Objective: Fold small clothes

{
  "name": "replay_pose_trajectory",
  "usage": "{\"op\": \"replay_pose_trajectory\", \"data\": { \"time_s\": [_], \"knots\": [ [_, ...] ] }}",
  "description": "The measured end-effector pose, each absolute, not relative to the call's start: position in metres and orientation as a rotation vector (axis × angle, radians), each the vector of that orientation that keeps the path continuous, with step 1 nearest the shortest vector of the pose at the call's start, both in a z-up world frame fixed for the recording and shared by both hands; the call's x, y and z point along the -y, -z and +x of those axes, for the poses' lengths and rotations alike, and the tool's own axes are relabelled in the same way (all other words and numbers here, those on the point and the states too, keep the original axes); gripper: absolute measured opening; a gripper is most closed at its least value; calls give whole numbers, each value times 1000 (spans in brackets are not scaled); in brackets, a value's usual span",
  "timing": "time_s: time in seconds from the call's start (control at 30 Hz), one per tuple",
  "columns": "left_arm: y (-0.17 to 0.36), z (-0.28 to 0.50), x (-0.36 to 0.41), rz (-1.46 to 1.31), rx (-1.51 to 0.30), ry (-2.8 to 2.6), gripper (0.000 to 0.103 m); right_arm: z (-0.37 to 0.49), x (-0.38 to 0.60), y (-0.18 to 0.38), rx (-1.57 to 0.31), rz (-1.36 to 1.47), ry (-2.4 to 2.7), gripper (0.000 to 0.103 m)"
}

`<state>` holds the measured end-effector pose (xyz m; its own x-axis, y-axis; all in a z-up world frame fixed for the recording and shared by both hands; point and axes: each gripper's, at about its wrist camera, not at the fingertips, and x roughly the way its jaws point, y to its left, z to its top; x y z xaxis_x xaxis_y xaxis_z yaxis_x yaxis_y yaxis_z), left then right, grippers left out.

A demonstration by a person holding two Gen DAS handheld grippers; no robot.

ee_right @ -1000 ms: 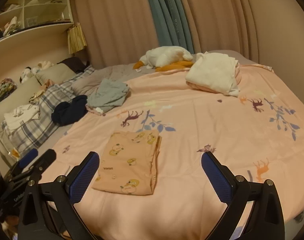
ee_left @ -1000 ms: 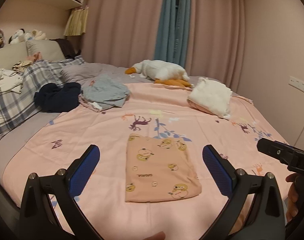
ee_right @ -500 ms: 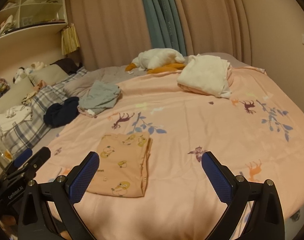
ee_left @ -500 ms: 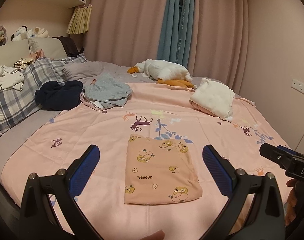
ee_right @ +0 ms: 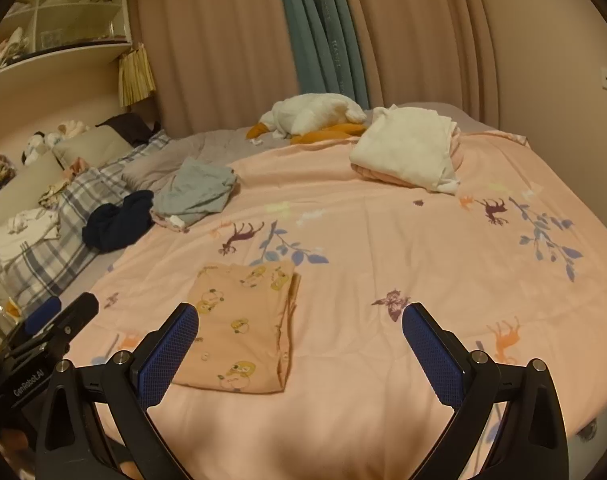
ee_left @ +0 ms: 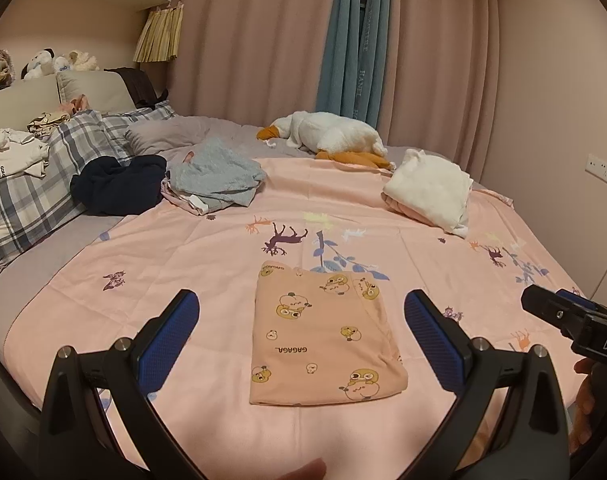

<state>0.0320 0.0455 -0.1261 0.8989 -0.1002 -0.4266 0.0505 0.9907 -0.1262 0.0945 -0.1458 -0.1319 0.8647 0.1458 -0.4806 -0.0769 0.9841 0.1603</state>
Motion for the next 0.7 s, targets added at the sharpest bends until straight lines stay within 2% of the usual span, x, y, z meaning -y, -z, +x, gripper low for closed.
{"op": "replay_pose_trajectory", "data": {
  "time_s": [0.7],
  "knots": [
    [129,37,-53,-146,-468,55,103,97,145,134,-527,131,-92,101]
  ]
}}
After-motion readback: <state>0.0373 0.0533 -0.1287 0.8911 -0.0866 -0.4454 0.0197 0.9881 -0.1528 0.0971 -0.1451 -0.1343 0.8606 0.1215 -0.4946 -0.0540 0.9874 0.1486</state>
